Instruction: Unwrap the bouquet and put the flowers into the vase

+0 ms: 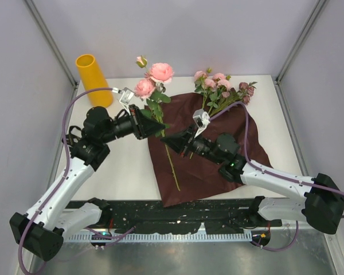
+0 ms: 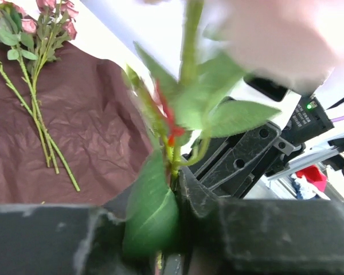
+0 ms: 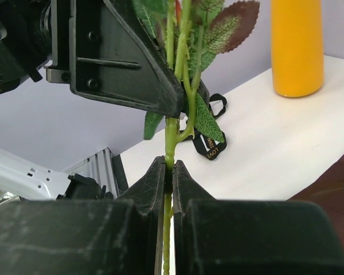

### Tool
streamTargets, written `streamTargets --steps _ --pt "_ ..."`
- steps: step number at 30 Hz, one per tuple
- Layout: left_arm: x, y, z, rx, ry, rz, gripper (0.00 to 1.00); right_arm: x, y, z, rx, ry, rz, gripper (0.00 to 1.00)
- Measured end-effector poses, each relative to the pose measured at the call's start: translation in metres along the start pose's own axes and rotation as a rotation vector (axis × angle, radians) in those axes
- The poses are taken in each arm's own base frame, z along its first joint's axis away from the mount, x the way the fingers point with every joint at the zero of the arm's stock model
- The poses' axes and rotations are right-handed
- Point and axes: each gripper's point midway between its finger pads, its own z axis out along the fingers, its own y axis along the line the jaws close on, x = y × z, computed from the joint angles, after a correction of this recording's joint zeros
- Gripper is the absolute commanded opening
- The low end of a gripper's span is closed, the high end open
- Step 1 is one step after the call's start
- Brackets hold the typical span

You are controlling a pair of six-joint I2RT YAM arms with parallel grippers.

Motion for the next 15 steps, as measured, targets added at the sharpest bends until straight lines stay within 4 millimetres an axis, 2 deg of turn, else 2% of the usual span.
streamTargets --steps 1,2,5,7,9,12,13,14,15 --pt "0.000 0.001 0.000 -0.001 -0.001 -0.001 0.02 0.000 0.001 0.000 -0.001 0.000 0.001 0.06" --pt "-0.001 0.000 0.000 0.002 -0.004 0.003 0.00 0.000 0.001 0.000 0.001 -0.002 0.001 0.09" --pt "-0.002 0.000 0.001 0.005 -0.008 0.014 0.00 -0.001 -0.001 0.001 0.009 -0.006 0.002 0.30" --pt "-0.002 0.000 0.001 0.004 -0.008 0.014 0.00 -0.001 -0.001 0.001 0.013 -0.010 0.004 0.60" --pt "-0.001 0.002 0.000 -0.007 -0.005 0.028 0.00 -0.001 -0.003 0.001 0.028 -0.009 0.004 0.73" --pt "-0.006 0.009 -0.002 -0.070 -0.005 0.060 0.00 0.000 -0.006 -0.003 0.053 -0.002 0.004 0.81" --pt "-0.013 0.012 -0.003 -0.110 -0.011 0.083 0.00 -0.002 -0.006 -0.007 0.060 -0.004 0.003 0.93" --pt "-0.021 0.013 -0.004 -0.137 -0.025 0.107 0.00 -0.004 -0.006 -0.012 0.067 -0.011 0.003 0.98" --pt "-0.032 0.015 -0.007 -0.178 -0.043 0.139 0.00 -0.005 -0.005 -0.016 0.071 -0.018 0.007 0.96"
